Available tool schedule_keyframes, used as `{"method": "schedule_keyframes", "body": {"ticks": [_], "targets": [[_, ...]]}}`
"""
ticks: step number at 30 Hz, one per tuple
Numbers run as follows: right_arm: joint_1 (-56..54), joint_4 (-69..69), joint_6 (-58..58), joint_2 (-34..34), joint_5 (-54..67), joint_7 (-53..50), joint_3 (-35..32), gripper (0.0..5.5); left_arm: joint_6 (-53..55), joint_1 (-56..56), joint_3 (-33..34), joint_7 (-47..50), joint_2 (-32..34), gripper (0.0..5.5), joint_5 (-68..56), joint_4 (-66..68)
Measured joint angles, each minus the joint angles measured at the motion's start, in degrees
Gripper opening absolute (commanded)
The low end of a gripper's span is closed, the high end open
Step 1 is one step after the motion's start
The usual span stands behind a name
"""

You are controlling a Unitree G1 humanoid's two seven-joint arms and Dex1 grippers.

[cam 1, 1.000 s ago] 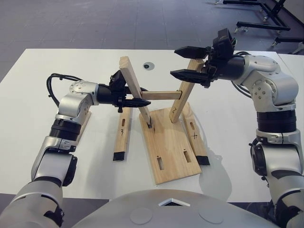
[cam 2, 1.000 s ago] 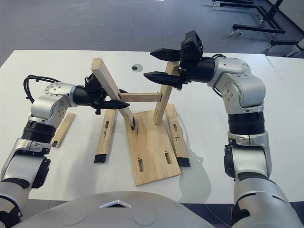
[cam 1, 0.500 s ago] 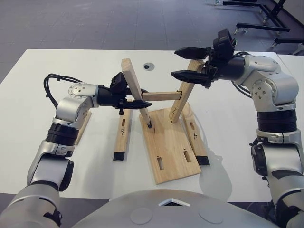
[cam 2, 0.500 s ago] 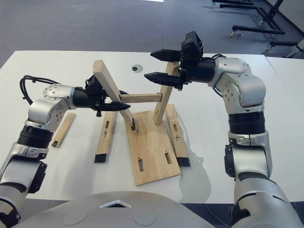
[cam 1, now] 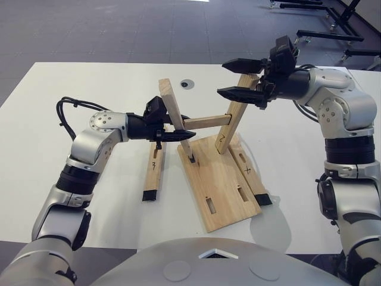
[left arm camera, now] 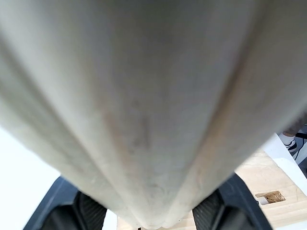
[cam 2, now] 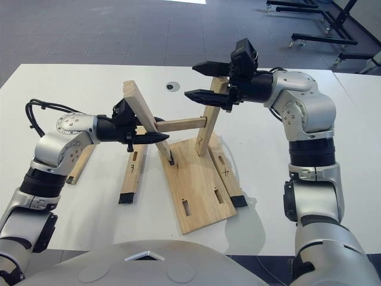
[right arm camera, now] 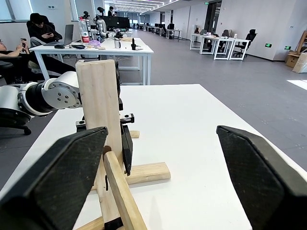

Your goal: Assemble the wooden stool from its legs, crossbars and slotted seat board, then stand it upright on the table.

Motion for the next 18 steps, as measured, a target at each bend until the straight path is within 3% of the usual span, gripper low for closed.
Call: {"method": "schedule_keyframes", "body": {"ticks": [18], "targets": [[0.3, -1.8, 2.1, -3.1, 0.4, 1.0, 0.1, 4.18, 5.8, 2.0, -1.3, 7.1, 0.5, 2.02, -1.0, -8.3]]}}
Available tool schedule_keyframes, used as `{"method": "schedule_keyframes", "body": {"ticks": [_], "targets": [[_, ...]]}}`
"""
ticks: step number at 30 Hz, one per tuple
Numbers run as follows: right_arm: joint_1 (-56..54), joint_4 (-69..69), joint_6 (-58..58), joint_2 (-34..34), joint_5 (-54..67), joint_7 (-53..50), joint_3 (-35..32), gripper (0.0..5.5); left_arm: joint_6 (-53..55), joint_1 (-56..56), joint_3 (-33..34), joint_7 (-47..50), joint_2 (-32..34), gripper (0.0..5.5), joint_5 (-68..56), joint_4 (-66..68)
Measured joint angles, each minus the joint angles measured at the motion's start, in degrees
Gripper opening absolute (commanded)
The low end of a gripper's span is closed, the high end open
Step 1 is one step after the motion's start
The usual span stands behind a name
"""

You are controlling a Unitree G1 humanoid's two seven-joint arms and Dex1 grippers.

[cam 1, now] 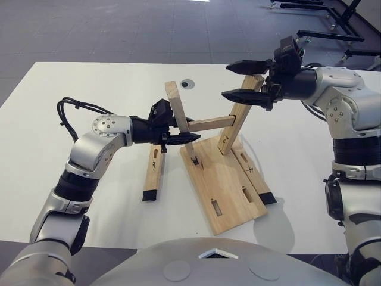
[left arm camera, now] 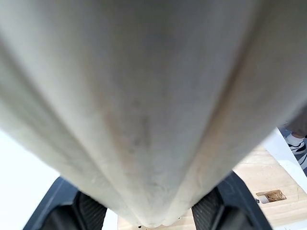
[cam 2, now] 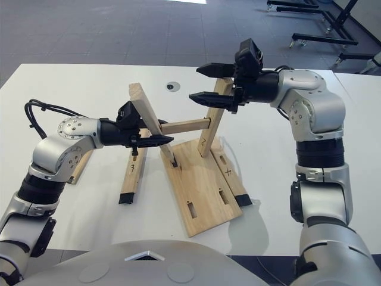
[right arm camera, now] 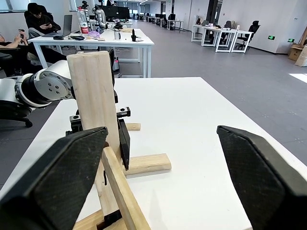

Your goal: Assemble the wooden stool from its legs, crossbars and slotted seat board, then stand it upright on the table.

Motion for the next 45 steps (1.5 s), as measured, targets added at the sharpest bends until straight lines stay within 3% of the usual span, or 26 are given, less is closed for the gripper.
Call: {"method": "schedule_keyframes", "body": {"ticks": [16, 29, 33, 38, 45], "targets": [[0.7, -1.7, 1.9, 0.1, 1.5, -0.6, -1.1, 4.18, 4.2, 0.9, -0.3, 3.7, -1.2, 2.02, -3.1, -1.6], [1.9, -6.7, 7.6, 2.2, 12.1, -8.2, -12.8, 4.18, 0.9, -3.0, -0.9, -3.9, 3.9, 2.02, -3.3, 3.5], [8.8, -14.4, 14.5, -1.8, 20.9, -4.5, -16.0, 4.18, 0.4, -3.5, -1.0, -5.5, 4.9, 2.02, -3.4, 4.5], [20.3, -26.1, 16.4, -8.6, 21.4, 1.2, -12.8, 4.18, -0.4, -2.5, -0.7, -6.6, 6.4, 2.02, -3.7, 4.8], [29.3, -32.8, 9.0, -9.6, 8.6, -1.8, -0.8, 4.18, -1.1, -2.2, -0.6, -7.9, 6.7, 2.02, -3.8, 5.5]]}}
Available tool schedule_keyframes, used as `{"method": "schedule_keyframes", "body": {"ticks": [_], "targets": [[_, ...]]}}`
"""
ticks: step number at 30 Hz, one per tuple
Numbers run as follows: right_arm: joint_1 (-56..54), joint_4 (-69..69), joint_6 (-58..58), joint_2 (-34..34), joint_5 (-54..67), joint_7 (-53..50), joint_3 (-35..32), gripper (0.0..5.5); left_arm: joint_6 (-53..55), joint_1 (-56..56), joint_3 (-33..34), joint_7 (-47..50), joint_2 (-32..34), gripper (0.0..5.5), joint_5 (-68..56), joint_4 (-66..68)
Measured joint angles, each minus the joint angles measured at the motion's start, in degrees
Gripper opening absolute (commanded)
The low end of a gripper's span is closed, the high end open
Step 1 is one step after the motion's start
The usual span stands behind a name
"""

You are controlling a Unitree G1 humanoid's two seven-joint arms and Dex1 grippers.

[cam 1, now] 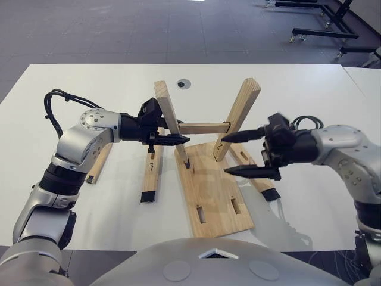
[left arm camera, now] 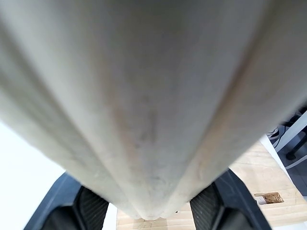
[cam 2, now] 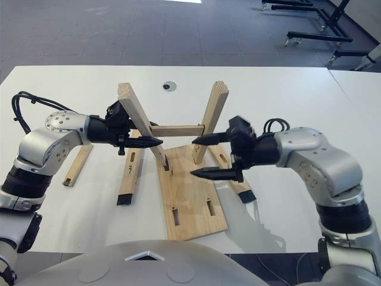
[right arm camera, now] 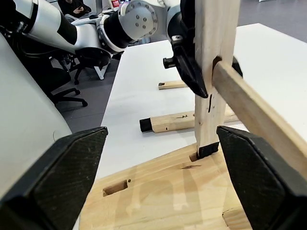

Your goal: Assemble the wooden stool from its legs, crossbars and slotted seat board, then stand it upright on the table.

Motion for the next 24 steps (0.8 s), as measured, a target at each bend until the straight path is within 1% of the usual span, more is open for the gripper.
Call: {"method": "schedule_keyframes", "body": {"ticks": [3, 7, 12, 16, 24], "targets": [[3.7, -2.8, -1.8, -1.1, -3.6, 0.2, 4.5, 4.18, 0.0, 0.1, 0.0, -0.4, 0.3, 2.02, -0.1, 0.1], [5.7, -4.1, -3.6, -1.3, -9.2, -2.4, 9.9, 4.18, 0.0, 0.2, 0.0, -1.2, 1.0, 2.02, -0.3, 0.1], [6.7, -4.5, -3.8, -1.7, -16.3, -6.5, 15.7, 4.18, 0.0, 0.3, 0.0, -2.1, 2.0, 2.02, -0.8, 0.0], [7.2, -5.1, -3.5, -4.2, -23.1, -7.8, 22.4, 4.18, 0.0, 0.5, 0.0, -2.5, 2.5, 2.02, -1.1, 0.0], [4.3, -8.8, -2.1, -4.7, -31.2, -11.3, 29.1, 4.18, 0.0, 0.9, 0.0, -2.3, 3.1, 2.02, -1.5, -0.2]]}}
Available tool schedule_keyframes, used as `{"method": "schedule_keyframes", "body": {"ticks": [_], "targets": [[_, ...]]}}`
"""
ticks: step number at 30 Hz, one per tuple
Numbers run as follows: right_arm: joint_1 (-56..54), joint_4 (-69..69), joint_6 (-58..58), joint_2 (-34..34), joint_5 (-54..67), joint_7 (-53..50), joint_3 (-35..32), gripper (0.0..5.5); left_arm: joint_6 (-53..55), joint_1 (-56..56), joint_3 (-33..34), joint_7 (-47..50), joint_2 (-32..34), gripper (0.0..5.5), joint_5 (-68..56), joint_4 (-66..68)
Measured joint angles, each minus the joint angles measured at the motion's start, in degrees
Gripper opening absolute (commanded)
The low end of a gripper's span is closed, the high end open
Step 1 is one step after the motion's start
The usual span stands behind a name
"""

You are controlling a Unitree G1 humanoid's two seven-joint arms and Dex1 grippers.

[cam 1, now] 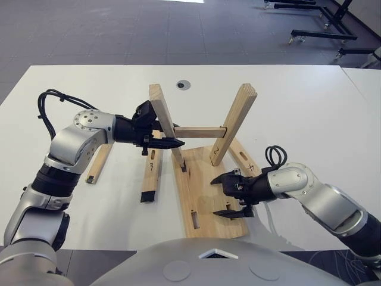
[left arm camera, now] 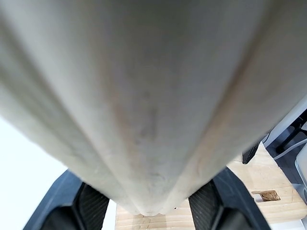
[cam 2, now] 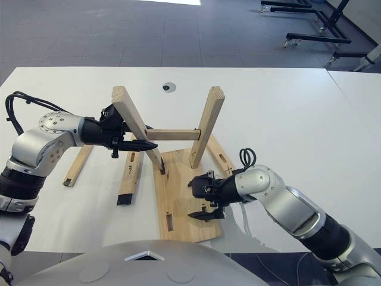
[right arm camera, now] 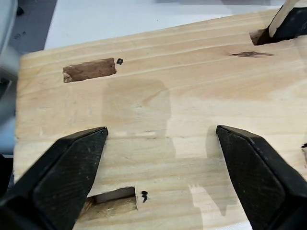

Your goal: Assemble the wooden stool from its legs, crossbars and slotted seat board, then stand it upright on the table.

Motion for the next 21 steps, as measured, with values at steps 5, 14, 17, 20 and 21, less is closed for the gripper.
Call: {"method": "schedule_keyframes", "body": {"ticks": [5, 14, 17, 20, 21], "targets": [[-1.2, -3.2, 3.2, 0.3, -1.2, -2.2, 3.3, 4.18, 0.6, -0.1, 0.0, -0.1, 0.2, 2.02, -0.2, -0.4], [-1.4, -4.9, 6.2, 2.4, -1.2, -4.5, 5.4, 4.18, 3.1, 0.3, 0.3, 1.8, 0.2, 2.02, -0.7, -2.7], [-1.8, -4.8, 6.2, 2.8, -1.2, -4.5, 5.7, 4.18, 3.3, 1.0, 0.7, 1.8, 0.2, 2.02, -1.1, -3.4], [-1.8, -4.7, 6.2, 2.9, -1.2, -4.5, 5.8, 4.18, 3.3, 2.9, 0.8, 1.0, 0.7, 2.02, -1.9, -5.6], [-1.8, -4.7, 6.2, 3.1, -1.2, -4.6, 5.9, 4.18, 3.3, 3.2, 0.9, 1.0, 1.0, 2.02, -1.9, -6.0]]}}
